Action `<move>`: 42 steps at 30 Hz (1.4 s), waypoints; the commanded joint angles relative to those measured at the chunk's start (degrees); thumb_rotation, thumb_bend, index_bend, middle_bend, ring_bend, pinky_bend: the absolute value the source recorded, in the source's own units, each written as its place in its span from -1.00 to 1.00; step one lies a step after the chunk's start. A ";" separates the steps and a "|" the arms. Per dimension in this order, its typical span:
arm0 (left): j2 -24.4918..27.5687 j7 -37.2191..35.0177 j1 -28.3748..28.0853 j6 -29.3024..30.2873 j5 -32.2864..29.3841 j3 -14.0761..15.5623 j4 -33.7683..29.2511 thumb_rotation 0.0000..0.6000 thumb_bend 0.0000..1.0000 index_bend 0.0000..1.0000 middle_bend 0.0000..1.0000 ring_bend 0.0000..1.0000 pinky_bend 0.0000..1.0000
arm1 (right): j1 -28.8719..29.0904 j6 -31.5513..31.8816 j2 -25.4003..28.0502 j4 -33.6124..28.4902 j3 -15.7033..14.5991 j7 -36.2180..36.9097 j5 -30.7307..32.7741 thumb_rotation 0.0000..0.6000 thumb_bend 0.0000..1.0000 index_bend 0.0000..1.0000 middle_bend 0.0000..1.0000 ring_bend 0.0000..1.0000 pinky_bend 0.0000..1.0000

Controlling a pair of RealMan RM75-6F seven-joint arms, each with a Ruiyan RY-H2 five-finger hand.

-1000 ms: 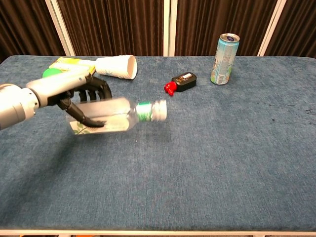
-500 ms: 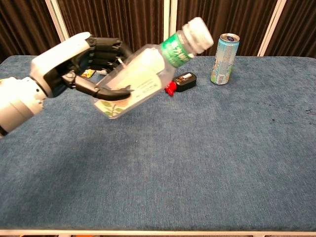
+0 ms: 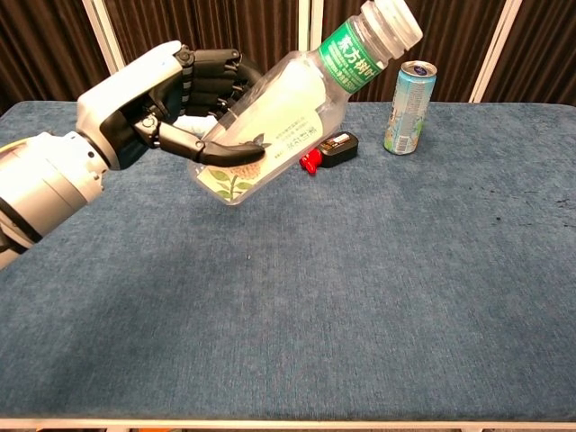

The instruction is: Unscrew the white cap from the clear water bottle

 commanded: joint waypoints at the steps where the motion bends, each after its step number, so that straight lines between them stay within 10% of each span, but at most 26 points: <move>1: 0.07 0.08 -0.05 0.16 -0.12 0.00 -0.17 1.00 -0.35 0.18 0.14 -0.05 0.00 | 0.76 -0.99 -0.91 -0.45 0.08 -2.16 1.74 0.44 -0.97 -0.36 -0.94 -1.00 -1.00; 42: -0.04 0.72 -0.73 -0.34 -1.78 0.59 0.16 1.00 -0.35 0.18 0.14 -0.06 0.00 | 2.14 -1.93 -4.06 -2.91 0.63 -10.02 5.17 0.44 -0.96 -0.36 -0.95 -1.00 -1.00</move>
